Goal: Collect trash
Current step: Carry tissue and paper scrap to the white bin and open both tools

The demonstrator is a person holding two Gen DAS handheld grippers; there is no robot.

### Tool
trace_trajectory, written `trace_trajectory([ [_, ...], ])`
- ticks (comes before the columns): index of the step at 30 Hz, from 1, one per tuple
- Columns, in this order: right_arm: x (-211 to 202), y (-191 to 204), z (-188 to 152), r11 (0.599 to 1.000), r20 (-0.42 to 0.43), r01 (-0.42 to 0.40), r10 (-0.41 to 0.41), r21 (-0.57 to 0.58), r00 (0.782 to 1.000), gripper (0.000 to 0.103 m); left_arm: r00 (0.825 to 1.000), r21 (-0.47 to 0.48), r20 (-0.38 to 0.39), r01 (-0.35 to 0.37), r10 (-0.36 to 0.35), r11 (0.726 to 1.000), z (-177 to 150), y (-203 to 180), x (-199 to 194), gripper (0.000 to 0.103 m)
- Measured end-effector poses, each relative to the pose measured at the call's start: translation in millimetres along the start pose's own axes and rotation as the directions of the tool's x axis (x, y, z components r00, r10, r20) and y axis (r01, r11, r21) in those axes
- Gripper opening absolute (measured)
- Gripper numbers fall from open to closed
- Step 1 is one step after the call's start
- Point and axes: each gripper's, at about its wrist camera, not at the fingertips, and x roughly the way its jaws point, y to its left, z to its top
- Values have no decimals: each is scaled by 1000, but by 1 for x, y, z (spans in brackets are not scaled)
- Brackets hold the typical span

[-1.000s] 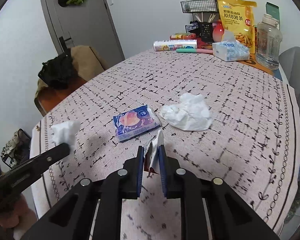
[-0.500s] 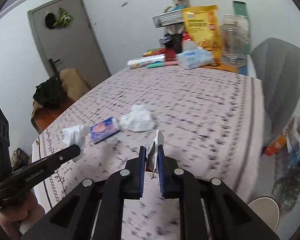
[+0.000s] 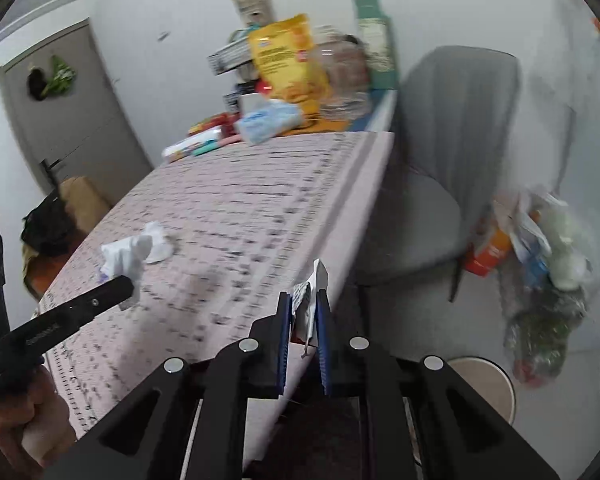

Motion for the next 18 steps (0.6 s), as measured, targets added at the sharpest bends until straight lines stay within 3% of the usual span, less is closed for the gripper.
trace_trajectory([
  [7, -5, -62, -18, 993, -26, 77, -75, 92, 997, 17, 995, 58, -79, 60, -55, 997, -9, -49, 34, 10],
  [18, 11, -154, -56, 957, -97, 149, -128, 248, 987, 19, 977, 150, -205, 95, -64, 984, -31, -112, 88, 10],
])
